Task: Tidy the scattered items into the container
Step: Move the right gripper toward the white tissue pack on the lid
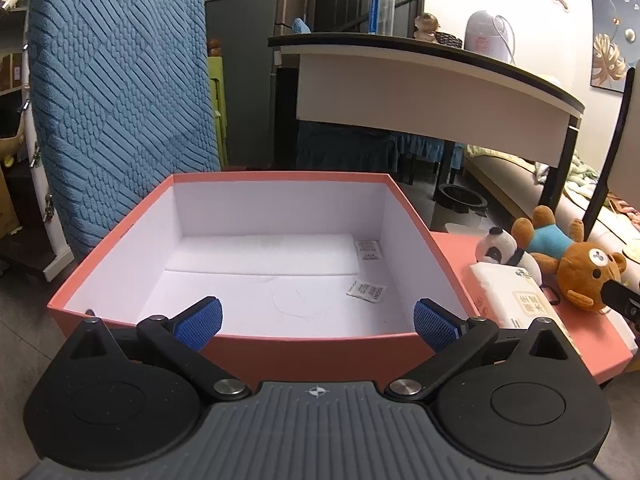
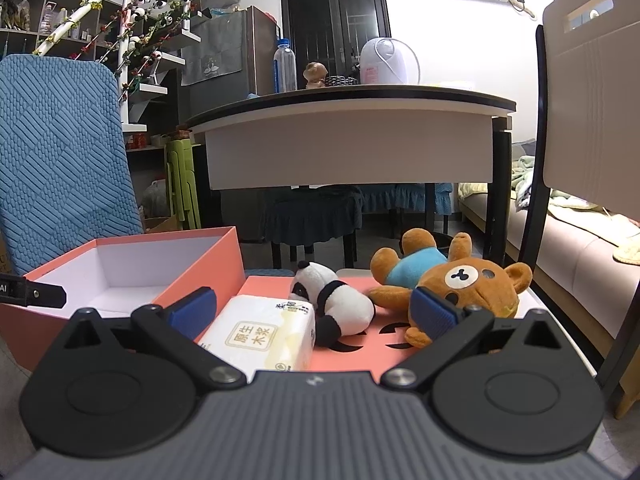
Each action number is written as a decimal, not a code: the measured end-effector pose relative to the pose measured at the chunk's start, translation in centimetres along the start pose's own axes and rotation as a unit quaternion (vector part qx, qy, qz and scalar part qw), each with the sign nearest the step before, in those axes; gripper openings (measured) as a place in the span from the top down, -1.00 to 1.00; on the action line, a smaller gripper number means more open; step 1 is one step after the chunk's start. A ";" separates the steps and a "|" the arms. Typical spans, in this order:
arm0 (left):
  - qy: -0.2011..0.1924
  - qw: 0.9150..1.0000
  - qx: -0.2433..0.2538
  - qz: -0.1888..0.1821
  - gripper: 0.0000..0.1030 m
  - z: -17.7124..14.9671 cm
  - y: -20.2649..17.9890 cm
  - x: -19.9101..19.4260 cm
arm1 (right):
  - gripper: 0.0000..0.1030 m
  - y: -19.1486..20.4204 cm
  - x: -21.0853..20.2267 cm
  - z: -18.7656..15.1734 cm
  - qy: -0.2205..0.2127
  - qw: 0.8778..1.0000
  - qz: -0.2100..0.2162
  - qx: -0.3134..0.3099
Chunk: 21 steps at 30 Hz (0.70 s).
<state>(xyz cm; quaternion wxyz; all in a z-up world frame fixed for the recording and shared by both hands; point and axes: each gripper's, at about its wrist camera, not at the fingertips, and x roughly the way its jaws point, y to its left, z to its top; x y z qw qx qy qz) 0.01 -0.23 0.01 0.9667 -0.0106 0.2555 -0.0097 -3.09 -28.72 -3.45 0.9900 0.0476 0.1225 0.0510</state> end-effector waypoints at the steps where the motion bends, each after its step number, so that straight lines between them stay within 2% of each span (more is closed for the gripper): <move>1: 0.000 1.000 -0.002 -0.002 -0.99 -0.1 0.0 -0.1 | -1.00 0.0 0.0 0.0 0.000 1.000 0.000 0.000; 9: -0.036 0.999 0.023 0.008 -1.00 -1.9 -0.9 -1.3 | -1.00 0.2 -0.1 0.1 -0.004 1.000 0.004 0.001; 12: -0.023 0.999 0.028 0.008 -1.00 -0.1 -0.7 -0.5 | -1.00 0.1 0.0 0.1 -0.004 1.000 0.005 0.003; 21: -0.030 0.999 0.036 0.021 -1.00 -0.2 -0.7 -0.3 | -1.00 -0.2 -0.1 0.2 -0.007 1.000 0.004 0.004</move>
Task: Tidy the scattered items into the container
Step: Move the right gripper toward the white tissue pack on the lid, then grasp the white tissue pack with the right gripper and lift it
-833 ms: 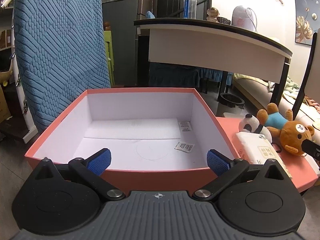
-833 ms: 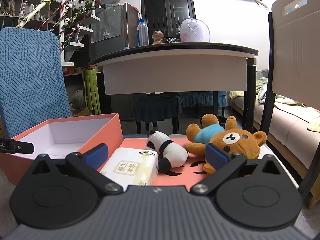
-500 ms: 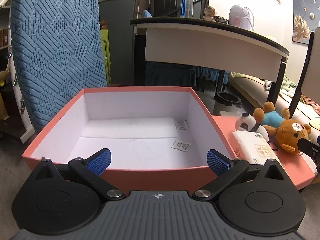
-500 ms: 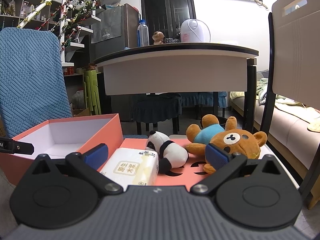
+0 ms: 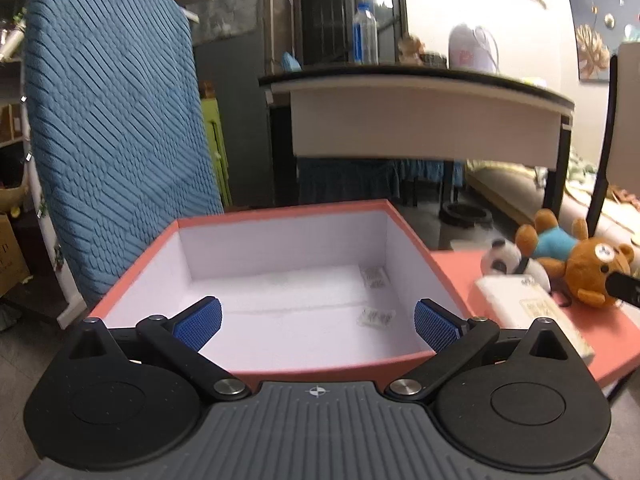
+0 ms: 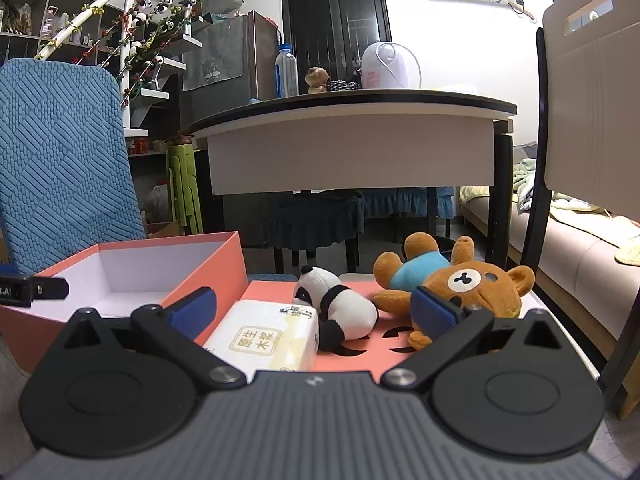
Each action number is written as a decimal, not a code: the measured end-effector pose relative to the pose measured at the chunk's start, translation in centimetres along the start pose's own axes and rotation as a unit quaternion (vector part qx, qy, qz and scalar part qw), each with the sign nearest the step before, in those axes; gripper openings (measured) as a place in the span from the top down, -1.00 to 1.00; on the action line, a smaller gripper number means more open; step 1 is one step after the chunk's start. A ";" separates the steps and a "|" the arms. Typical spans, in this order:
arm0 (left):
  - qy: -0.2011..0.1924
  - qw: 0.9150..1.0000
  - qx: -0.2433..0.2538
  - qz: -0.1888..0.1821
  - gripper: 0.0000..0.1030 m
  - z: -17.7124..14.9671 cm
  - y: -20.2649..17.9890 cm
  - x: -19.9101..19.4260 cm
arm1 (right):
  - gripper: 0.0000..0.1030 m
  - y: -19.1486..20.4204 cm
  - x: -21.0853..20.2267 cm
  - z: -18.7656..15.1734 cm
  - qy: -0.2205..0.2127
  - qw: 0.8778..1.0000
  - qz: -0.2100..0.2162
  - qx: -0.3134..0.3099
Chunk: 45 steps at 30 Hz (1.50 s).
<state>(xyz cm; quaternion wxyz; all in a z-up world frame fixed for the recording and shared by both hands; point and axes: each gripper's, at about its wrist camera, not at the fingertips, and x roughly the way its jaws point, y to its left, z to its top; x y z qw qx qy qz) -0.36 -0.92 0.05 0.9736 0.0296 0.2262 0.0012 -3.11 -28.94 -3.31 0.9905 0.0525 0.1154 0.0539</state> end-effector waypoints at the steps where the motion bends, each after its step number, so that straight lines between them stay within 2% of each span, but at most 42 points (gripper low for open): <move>1: 0.000 1.000 -0.001 0.000 -1.00 0.0 0.1 0.0 | -1.00 0.0 0.0 0.0 0.000 1.000 0.000 0.000; 28: -0.004 1.000 -0.009 0.005 -1.00 0.0 0.9 -0.4 | -1.00 0.7 0.3 -0.3 0.003 1.000 -0.001 0.002; 37: -0.008 0.999 -0.029 0.014 -1.00 0.6 2.4 -0.5 | -1.00 3.5 3.0 -1.6 0.037 0.999 0.025 -0.014; 45: 0.005 0.999 -0.034 0.011 -1.00 0.2 3.5 -0.3 | -1.00 5.6 6.8 -3.5 0.096 0.995 0.014 -0.031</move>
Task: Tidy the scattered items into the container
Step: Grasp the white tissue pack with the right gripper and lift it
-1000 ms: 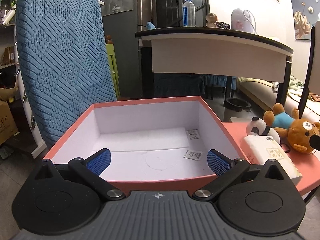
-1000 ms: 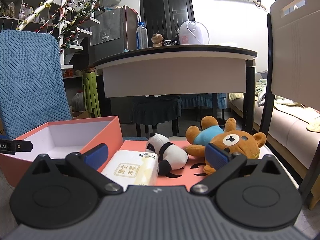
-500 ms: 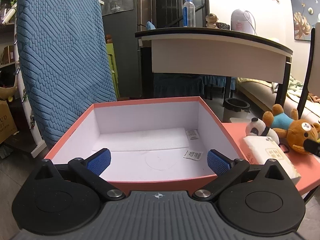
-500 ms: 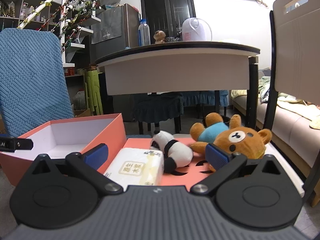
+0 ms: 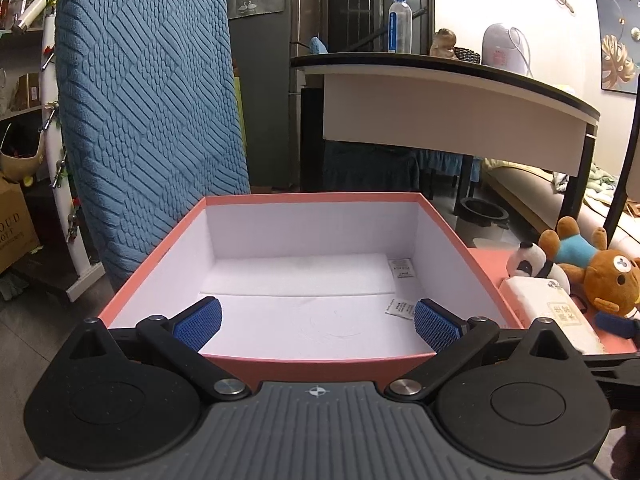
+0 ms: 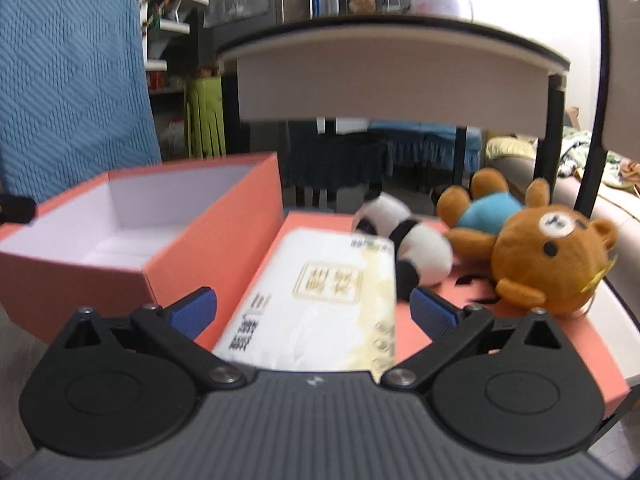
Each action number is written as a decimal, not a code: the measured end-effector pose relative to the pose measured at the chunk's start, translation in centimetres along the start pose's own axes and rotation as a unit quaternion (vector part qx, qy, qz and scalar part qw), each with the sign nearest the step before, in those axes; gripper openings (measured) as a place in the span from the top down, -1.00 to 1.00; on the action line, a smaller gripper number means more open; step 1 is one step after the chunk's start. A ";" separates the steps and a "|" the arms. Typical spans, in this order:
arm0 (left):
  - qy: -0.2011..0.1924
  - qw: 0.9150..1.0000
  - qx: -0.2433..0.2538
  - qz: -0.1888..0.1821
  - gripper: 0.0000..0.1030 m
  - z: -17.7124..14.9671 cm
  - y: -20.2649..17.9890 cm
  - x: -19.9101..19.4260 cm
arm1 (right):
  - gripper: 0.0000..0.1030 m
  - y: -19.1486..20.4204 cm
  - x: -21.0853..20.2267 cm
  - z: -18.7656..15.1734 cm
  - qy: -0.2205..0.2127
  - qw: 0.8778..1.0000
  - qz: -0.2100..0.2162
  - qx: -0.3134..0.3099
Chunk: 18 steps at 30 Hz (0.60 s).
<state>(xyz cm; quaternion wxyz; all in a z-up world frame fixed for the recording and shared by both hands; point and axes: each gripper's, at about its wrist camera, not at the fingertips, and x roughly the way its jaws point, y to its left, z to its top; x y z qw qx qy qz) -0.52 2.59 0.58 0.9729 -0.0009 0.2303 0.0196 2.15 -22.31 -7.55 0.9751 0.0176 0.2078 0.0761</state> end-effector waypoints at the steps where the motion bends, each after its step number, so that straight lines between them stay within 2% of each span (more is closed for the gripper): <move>1: -0.001 1.000 0.000 0.000 -1.00 0.0 0.1 0.0 | -1.00 0.0 0.5 -0.2 0.009 1.000 -0.004 0.002; 5: -0.002 1.000 -0.005 -0.007 -1.00 0.0 0.3 -0.2 | -0.99 -0.3 1.9 -0.5 0.039 0.999 0.003 0.023; 6: -0.004 1.000 -0.005 -0.008 -1.00 0.0 0.4 -0.4 | -0.97 -0.4 1.9 -0.5 0.039 0.999 0.004 0.022; 7: -0.007 1.000 -0.006 -0.009 -1.00 0.0 0.6 -0.6 | -0.83 -0.4 1.9 -0.5 0.038 0.999 0.004 0.020; 10: -0.013 1.000 -0.007 -0.013 -1.00 -0.1 1.0 -1.2 | -0.73 -0.1 1.3 -0.2 0.030 0.999 -0.003 0.016; 18: -0.030 0.999 -0.009 -0.023 -1.00 -0.2 2.0 -2.8 | -0.69 0.9 -1.6 1.6 0.000 1.000 -0.024 0.020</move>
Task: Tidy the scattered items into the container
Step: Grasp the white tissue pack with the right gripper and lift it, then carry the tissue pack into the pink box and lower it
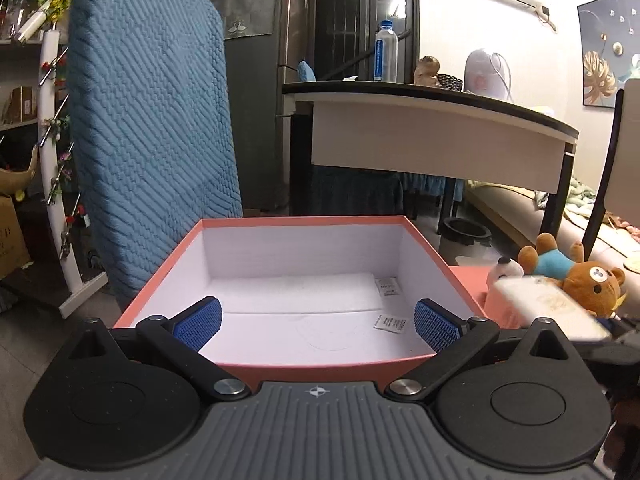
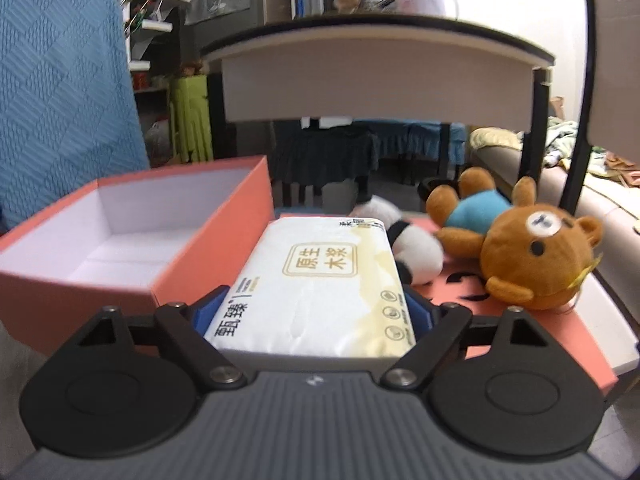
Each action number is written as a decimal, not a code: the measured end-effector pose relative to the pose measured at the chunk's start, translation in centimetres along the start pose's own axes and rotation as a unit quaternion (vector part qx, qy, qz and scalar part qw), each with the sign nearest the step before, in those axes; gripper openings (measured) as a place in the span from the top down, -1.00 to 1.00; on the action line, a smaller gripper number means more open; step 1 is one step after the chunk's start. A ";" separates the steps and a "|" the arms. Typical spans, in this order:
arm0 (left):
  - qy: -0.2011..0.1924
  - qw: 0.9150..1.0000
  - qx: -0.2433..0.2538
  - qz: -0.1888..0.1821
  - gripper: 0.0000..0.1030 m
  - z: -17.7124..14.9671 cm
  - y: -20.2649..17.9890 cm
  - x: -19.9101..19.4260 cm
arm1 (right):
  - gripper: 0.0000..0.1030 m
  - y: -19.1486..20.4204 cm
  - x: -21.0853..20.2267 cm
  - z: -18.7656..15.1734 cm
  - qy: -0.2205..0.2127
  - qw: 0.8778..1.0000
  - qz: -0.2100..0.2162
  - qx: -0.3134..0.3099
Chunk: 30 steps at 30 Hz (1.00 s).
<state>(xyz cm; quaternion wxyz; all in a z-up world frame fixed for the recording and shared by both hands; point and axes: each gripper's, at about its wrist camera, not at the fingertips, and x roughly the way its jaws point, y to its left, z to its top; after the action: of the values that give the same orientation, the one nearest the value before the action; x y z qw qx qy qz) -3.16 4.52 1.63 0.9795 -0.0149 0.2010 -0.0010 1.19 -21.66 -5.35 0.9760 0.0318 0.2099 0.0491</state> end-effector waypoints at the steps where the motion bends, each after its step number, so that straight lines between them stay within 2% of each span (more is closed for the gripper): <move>1: -0.002 1.000 0.000 -0.001 -1.00 0.0 0.1 -0.2 | -0.69 0.1 -0.3 0.5 -0.004 1.000 -0.003 0.004; 6: -0.001 1.000 -0.006 0.014 -1.00 -0.3 1.4 -0.2 | -0.69 1.2 -1.4 4.9 -0.038 0.999 -0.011 0.005; 9: 0.004 1.000 -0.017 0.015 -1.00 -0.2 2.3 0.2 | -0.69 3.1 -0.9 8.3 -0.048 0.999 0.014 -0.001; 15: 0.016 0.999 -0.035 0.027 -1.00 0.1 2.9 0.7 | -0.63 9.3 4.3 13.3 0.011 0.996 0.084 -0.016; 18: 0.023 0.999 -0.036 0.028 -1.00 0.0 3.2 1.0 | -0.57 13.3 7.5 14.1 0.041 0.993 0.101 -0.049; 20: 0.023 0.998 -0.035 0.036 -1.00 -0.1 3.4 1.1 | -0.08 15.4 9.6 14.0 0.069 0.989 0.112 -0.064; 21: 0.022 0.998 -0.035 0.036 -1.00 -0.1 3.6 1.1 | 0.00 16.0 10.4 13.9 0.079 0.987 0.120 -0.068; 25: 0.026 0.998 -0.047 0.029 -1.00 0.1 4.7 1.6 | -0.02 18.0 13.6 13.6 0.107 0.982 0.133 -0.084; 30: 0.040 0.997 -0.066 0.020 -1.00 0.2 5.1 2.3 | -0.05 19.2 16.3 14.0 0.107 0.980 0.129 -0.105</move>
<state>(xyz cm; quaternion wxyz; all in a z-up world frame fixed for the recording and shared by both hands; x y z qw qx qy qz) -1.02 9.59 0.78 0.9674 -0.0754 0.2398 0.0312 20.15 -1.44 2.39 0.9313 -0.0497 0.3005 0.1999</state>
